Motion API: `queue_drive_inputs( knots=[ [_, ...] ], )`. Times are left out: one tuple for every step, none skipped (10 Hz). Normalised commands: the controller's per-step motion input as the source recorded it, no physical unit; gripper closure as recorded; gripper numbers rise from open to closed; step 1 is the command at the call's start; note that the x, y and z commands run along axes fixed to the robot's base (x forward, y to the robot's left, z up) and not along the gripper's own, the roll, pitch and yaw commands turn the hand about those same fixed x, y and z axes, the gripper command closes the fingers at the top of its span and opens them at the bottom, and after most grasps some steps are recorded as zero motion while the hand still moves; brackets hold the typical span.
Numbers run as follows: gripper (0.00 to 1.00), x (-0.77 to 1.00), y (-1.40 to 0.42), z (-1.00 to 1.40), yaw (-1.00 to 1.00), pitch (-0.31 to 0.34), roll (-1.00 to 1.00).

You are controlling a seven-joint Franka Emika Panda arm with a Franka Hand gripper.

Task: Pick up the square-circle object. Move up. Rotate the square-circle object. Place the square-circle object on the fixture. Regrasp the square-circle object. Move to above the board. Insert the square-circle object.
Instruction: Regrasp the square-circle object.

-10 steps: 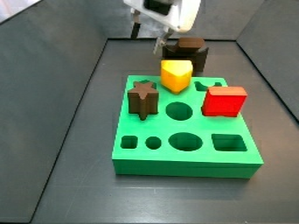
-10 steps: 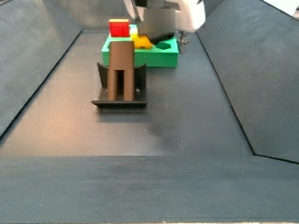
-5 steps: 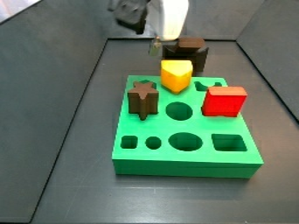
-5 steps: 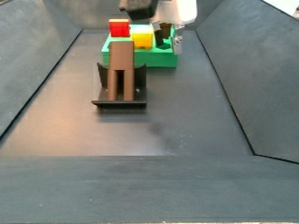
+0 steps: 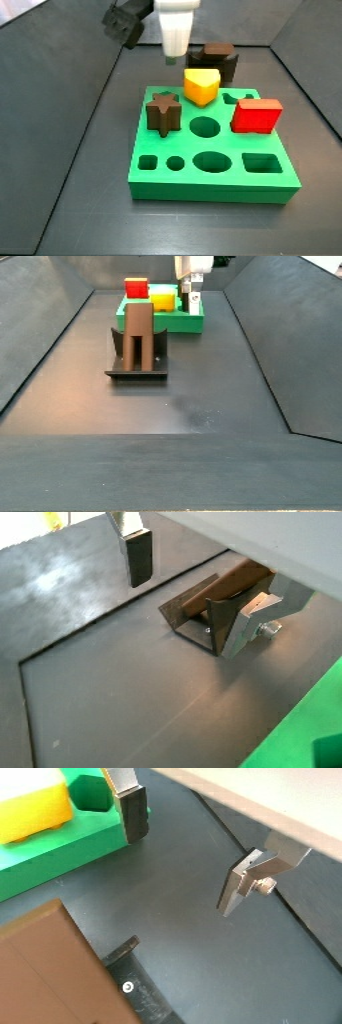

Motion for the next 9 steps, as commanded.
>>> queue_drive_inputs(
  knots=[
    [0.00,-0.03,0.00,0.00,-0.37,0.066,0.24],
    [0.00,-0.03,0.00,0.00,-0.22,0.117,0.15],
    [0.00,1.00,0.00,0.01,-0.23,0.143,0.17],
    [0.00,1.00,0.00,0.00,-0.17,0.167,0.15],
    [0.00,1.00,0.00,-0.02,-0.10,0.195,0.14],
    [0.00,1.00,-0.01,-0.02,-0.04,0.193,0.12],
    [0.00,1.00,-0.01,-0.02,0.00,0.190,0.11],
    [0.00,1.00,-0.02,-0.02,0.02,0.184,0.09],
    [0.00,1.00,-0.02,-0.02,0.04,0.178,0.07]
  ],
)
